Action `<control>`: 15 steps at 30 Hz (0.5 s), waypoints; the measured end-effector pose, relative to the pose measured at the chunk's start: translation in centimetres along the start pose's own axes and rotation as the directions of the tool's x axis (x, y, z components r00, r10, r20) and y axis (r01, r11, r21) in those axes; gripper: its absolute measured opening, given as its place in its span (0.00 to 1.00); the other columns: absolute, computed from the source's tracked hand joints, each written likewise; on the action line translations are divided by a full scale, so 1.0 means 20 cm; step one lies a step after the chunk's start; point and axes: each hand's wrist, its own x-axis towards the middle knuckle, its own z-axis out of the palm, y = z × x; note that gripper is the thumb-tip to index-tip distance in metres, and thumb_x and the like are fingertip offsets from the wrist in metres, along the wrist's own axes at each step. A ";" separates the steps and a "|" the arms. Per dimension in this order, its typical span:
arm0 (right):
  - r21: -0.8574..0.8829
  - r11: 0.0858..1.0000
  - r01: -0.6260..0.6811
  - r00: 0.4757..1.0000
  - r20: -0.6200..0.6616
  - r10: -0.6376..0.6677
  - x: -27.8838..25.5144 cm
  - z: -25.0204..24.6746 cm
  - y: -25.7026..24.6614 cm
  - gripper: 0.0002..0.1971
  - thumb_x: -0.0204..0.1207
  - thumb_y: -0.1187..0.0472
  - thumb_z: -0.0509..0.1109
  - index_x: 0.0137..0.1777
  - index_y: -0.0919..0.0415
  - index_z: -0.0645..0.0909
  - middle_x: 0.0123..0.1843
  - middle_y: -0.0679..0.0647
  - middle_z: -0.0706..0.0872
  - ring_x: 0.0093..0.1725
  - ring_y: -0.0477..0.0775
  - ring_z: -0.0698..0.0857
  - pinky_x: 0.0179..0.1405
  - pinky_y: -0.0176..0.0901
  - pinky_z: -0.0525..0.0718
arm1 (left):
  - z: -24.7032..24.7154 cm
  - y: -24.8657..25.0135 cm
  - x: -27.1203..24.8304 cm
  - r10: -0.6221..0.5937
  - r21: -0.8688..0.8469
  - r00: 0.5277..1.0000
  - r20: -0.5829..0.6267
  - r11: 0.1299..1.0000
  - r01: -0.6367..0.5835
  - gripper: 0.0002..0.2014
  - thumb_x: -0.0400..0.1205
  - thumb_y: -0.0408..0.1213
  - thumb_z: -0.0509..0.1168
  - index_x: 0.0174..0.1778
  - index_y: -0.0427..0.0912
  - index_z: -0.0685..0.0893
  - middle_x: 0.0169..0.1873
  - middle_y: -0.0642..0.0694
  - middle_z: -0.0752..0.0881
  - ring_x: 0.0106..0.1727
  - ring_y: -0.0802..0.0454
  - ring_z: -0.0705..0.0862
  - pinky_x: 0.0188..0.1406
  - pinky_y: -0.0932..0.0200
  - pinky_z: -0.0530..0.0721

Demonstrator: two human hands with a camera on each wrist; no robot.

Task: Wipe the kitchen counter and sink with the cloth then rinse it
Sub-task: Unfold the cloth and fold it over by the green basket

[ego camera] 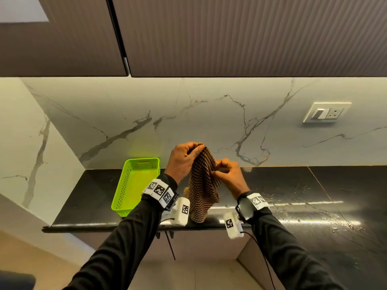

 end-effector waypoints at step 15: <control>-0.472 0.853 0.224 0.969 0.202 -0.142 0.08 -0.28 -0.12 0.05 0.68 0.63 0.85 0.41 0.58 0.93 0.37 0.48 0.93 0.39 0.49 0.92 0.46 0.55 0.91 | -0.37 -0.04 -0.02 0.010 0.128 0.956 -0.294 0.991 0.029 0.17 0.81 0.58 0.69 0.52 0.49 0.92 0.46 0.47 0.94 0.54 0.44 0.92 0.61 0.37 0.89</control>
